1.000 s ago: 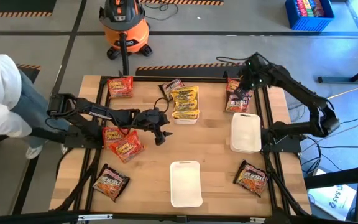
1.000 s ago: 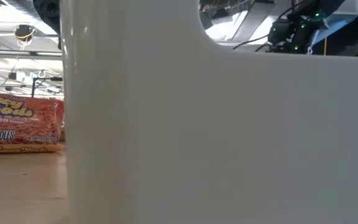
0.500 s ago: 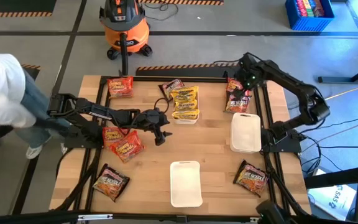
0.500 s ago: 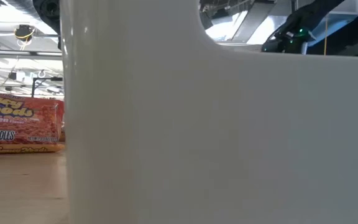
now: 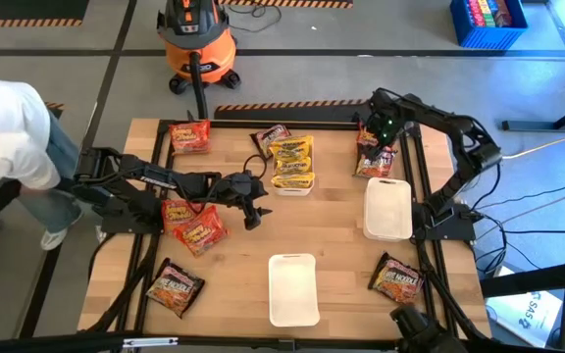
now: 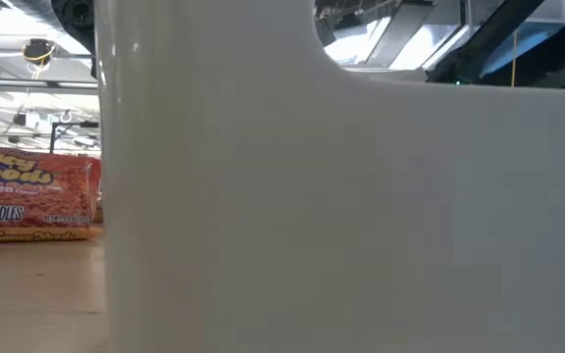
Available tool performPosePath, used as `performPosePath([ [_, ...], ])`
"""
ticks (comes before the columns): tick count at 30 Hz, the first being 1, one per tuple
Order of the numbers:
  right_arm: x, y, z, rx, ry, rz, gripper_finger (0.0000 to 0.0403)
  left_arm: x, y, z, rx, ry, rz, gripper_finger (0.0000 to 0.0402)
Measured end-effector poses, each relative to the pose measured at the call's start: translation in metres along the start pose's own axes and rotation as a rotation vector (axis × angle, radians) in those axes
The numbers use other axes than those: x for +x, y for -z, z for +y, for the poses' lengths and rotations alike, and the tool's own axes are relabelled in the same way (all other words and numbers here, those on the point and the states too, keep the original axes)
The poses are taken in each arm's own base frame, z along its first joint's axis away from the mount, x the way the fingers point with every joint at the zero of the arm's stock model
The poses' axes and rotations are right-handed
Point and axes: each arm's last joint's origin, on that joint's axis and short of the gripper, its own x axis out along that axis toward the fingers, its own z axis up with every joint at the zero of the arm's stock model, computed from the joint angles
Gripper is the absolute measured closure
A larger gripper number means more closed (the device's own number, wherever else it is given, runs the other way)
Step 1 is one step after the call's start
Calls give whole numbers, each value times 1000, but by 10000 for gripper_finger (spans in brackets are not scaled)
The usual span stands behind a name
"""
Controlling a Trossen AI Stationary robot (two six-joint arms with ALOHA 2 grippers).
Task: Sort Maruchan noodles
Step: Put the top right black noodle pack into the right white bin
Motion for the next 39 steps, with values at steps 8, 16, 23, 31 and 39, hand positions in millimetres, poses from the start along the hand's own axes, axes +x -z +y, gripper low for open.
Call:
performPosePath([
  [8,11,-2,1,-21,-124,16,104,0,0,0,12,0,0,114],
  [16,20,-4,0,-28,-179,35,198,0,0,0,19,0,0,114],
  [23,21,-4,0,-50,-176,36,317,0,0,0,19,0,0,114],
  [31,18,-6,13,-136,-71,63,390,0,0,0,26,0,0,114],
  [39,-15,-13,50,-253,-5,-48,401,0,0,0,26,0,-1,114],
])
